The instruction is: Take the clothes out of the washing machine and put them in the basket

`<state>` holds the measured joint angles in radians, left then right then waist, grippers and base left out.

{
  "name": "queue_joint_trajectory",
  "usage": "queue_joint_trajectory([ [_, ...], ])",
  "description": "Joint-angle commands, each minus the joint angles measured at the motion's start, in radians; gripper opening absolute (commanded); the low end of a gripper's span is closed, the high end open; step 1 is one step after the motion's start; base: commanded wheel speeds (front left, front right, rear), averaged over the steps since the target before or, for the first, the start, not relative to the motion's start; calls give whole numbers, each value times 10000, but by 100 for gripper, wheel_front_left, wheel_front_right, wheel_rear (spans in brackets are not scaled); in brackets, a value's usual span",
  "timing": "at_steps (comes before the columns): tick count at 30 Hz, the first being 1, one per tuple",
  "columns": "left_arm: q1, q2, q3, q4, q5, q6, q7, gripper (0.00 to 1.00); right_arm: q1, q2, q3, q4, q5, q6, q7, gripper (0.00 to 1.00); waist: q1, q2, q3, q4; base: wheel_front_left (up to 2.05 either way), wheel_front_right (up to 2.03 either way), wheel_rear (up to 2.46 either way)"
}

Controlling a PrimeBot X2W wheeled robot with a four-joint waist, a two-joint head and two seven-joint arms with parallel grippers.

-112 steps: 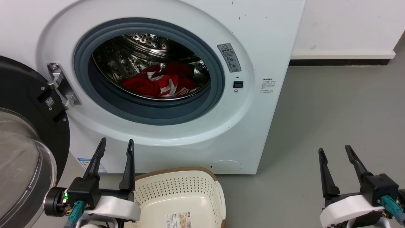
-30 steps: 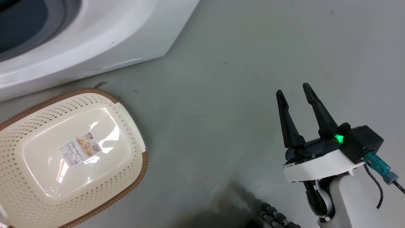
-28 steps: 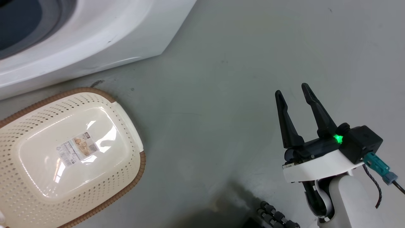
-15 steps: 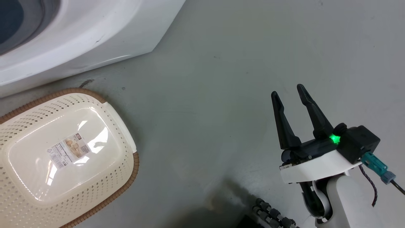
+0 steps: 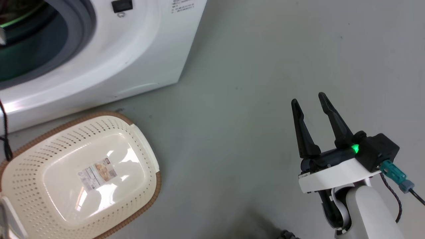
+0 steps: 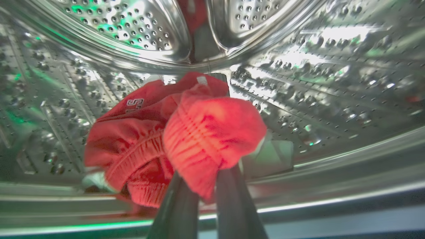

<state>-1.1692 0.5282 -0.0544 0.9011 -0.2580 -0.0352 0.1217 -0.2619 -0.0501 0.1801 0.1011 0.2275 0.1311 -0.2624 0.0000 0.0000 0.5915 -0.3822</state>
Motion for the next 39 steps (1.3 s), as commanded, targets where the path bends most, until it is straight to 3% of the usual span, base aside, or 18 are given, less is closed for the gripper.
queue_joint_trajectory([
  [1,355,-151,44,134,-91,-51,-530,0,182,-1,-47,100,-88,-5,-35,100,0,0,-665,278,0,0,0],
  [9,1697,-895,66,1046,-394,-272,-2962,0,678,-1,-310,494,-426,-5,-33,100,0,0,-2060,697,0,0,0],
  [18,2837,-1675,110,1386,-719,-460,-3822,0,1129,0,-587,731,-687,-5,-35,100,0,0,-3213,1169,0,0,0],
  [23,3383,-1965,118,728,-652,-521,-3883,0,1336,-1,-681,780,-754,-5,68,100,0,0,-3755,1461,0,0,0],
  [39,4908,-2427,-51,-3134,-359,-612,-3867,0,1872,0,-956,486,-840,-5,512,100,0,0,-4608,2423,0,0,0],
])
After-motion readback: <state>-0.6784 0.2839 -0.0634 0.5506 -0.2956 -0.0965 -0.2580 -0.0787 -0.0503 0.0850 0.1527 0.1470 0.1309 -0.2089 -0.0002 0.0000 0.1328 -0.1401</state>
